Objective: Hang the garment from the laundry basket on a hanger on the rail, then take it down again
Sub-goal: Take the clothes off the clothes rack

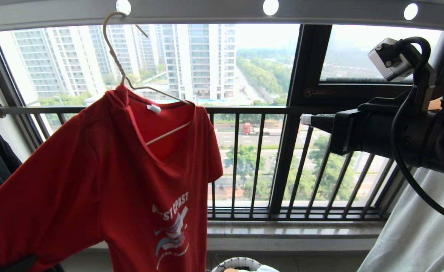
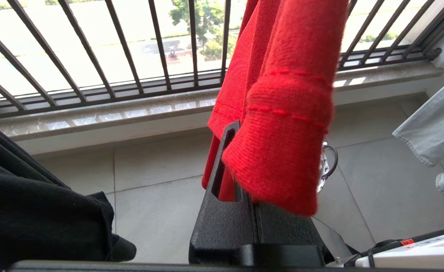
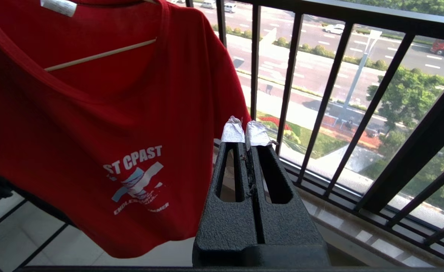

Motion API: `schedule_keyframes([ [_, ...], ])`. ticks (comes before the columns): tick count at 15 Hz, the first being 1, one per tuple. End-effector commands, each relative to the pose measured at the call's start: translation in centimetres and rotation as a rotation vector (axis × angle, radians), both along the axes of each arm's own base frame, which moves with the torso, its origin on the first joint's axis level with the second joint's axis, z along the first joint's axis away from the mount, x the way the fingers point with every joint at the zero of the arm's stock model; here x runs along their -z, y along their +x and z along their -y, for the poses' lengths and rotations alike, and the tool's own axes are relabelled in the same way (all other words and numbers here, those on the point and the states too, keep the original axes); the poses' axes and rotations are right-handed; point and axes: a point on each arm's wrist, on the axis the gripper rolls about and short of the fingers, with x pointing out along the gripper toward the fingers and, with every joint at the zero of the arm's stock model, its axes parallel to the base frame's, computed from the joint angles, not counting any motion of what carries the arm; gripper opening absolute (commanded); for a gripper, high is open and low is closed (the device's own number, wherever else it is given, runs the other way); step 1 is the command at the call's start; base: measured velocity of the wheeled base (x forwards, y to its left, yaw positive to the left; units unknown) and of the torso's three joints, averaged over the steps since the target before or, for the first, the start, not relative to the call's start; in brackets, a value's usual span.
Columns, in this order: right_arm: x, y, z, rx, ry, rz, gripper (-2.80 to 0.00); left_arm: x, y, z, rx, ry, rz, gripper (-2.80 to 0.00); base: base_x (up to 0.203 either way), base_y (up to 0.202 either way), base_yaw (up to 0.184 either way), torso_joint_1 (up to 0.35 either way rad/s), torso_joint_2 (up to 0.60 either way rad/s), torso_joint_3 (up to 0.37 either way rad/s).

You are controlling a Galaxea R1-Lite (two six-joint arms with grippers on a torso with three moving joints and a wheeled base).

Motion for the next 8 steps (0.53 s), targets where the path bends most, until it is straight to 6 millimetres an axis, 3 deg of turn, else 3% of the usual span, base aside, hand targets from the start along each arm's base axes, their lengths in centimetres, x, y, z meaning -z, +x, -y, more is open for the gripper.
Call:
schedule_keyframes([
  [1,-1.4,-2.9,-1.1,-0.118,0.034,0.040,-2.80,-0.5,-0.5,-0.2,-0.001,-0.016,0.033,-2.80,0.000,0.000,0.000,0.000,0.00,0.000],
  [3,-2.4,-3.6,-2.6,-0.186,0.045,0.059,-2.80,-0.6,-0.4,-0.1,0.004,-0.015,0.035,-2.80,0.000,0.000,0.000,0.000,0.00,0.000],
  [8,-5.3,-2.5,-6.9,-0.280,-0.033,0.084,-2.80,-1.1,-0.3,0.0,0.018,-0.024,0.045,-2.80,0.000,0.000,0.000,0.000,0.00,0.000],
])
